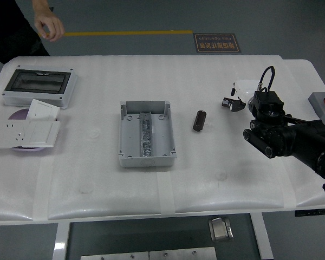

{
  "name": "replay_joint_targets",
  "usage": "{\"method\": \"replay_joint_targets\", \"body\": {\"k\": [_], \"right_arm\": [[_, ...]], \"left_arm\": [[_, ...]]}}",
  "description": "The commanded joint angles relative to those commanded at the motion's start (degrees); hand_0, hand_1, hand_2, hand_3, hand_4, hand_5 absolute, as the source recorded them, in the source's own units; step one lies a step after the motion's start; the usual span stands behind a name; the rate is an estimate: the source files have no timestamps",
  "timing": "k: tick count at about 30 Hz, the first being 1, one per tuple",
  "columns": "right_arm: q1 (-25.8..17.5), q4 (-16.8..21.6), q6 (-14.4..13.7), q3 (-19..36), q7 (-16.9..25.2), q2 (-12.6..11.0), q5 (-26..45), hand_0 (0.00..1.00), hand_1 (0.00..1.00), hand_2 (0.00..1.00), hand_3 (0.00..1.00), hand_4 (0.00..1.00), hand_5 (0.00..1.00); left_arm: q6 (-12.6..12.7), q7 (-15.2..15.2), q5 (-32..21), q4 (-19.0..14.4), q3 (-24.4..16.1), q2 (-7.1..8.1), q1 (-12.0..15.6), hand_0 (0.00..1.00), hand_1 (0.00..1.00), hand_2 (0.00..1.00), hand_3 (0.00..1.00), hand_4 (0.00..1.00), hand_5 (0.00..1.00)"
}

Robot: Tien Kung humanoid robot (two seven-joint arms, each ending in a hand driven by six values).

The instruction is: Pick up the battery,place it into the box

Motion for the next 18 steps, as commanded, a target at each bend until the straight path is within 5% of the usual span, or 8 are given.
{"method": "replay_joint_targets", "body": {"k": [18], "right_arm": [[-0.61,-0.39,0.05,-0.93,1.29,0.79,3.45,0.260,0.459,0.478,0.648,0.522,0.199]], "left_arm": [[-0.37,0.09,-0.03,0.04,0.38,0.00,-0.26,0.588,0.653,0.523,0.567,0.588,0.060]]}}
